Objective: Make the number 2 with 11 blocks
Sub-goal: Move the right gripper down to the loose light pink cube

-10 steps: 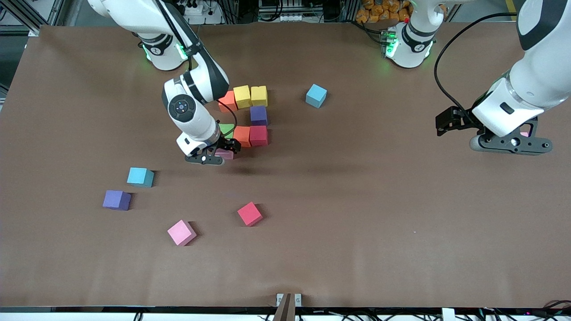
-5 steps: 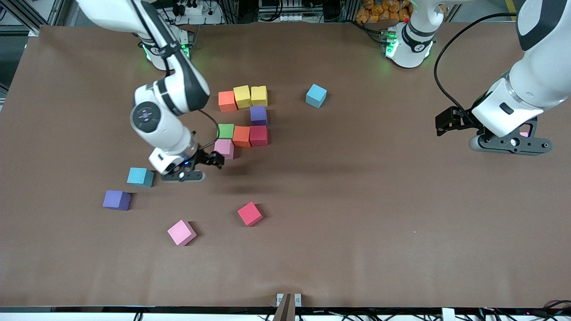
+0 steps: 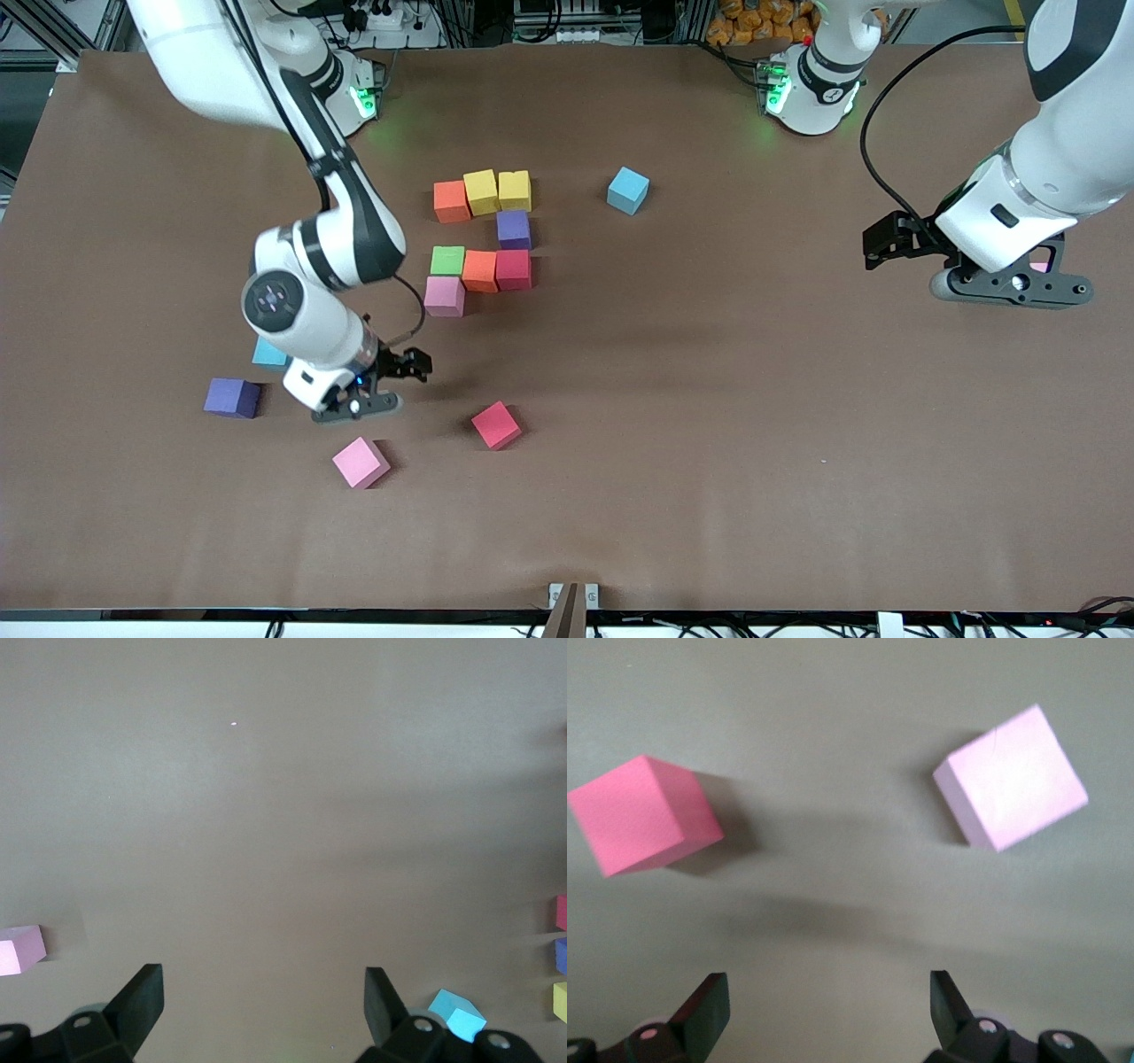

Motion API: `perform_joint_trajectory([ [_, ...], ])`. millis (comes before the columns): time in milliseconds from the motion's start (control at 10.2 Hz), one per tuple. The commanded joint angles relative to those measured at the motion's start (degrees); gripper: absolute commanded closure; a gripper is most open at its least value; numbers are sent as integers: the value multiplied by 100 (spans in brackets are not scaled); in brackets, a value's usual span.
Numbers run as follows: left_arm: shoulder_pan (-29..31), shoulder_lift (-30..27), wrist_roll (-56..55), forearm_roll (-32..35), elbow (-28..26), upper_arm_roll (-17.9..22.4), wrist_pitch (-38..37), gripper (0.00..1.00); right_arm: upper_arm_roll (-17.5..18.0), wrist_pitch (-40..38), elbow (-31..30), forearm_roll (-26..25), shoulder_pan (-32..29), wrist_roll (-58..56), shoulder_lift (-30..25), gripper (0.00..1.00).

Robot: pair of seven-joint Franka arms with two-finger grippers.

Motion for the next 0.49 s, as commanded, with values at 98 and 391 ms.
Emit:
perform_joint_trajectory([
  [98,32,-83,-102,-65,-13,6,-35,0,59,-188,767,-152,-728,-1828,732,0],
  [391,93,-83,21,-57,-13,50,-35,0,68,-179,899,-116,-933,-2345,856,0],
])
